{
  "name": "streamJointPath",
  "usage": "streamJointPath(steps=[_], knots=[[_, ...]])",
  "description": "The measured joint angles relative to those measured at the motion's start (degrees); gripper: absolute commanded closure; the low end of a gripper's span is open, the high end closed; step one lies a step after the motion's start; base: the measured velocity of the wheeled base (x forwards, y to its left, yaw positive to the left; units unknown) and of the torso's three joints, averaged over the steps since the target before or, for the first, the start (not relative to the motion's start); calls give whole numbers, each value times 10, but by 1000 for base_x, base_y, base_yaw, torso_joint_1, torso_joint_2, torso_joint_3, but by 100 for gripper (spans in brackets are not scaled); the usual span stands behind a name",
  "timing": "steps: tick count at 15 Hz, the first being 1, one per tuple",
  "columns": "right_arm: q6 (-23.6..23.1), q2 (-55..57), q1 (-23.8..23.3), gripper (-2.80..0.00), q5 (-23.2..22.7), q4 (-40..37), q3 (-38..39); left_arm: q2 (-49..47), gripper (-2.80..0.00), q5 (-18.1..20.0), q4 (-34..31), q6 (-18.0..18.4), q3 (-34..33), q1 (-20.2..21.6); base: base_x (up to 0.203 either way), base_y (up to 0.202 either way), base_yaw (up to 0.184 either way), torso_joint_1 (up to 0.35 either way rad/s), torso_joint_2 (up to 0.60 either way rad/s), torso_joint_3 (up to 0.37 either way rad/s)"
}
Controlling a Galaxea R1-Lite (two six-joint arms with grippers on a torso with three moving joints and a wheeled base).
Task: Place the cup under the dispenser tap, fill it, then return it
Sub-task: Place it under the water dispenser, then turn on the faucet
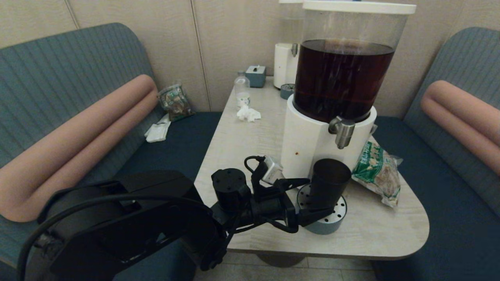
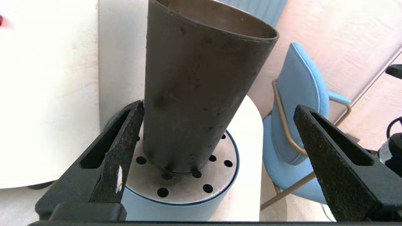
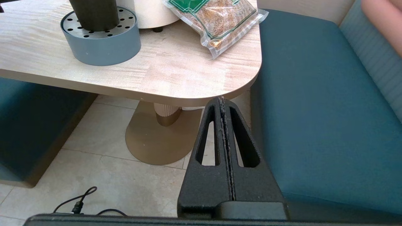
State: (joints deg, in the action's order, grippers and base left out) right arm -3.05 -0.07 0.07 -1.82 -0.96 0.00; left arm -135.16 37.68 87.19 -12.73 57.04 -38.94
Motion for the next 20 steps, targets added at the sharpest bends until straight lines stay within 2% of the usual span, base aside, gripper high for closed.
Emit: streamJointPath(steps=[7, 13, 16, 20], knots=[[0, 0, 0, 0, 0, 0, 0, 2, -280, 2, 0, 5, -8, 36, 0, 0, 0, 0, 0, 0], [0, 0, 0, 0, 0, 0, 0, 14, -280, 7, 0, 7, -32, 41, 0, 0, 0, 0, 0, 0], [0, 0, 0, 0, 0, 0, 0, 42, -280, 8, 0, 7, -84, 41, 0, 0, 0, 0, 0, 0], [0, 0, 0, 0, 0, 0, 0, 142, -280, 2, 0, 4, -199, 53, 0, 0, 0, 0, 0, 0]])
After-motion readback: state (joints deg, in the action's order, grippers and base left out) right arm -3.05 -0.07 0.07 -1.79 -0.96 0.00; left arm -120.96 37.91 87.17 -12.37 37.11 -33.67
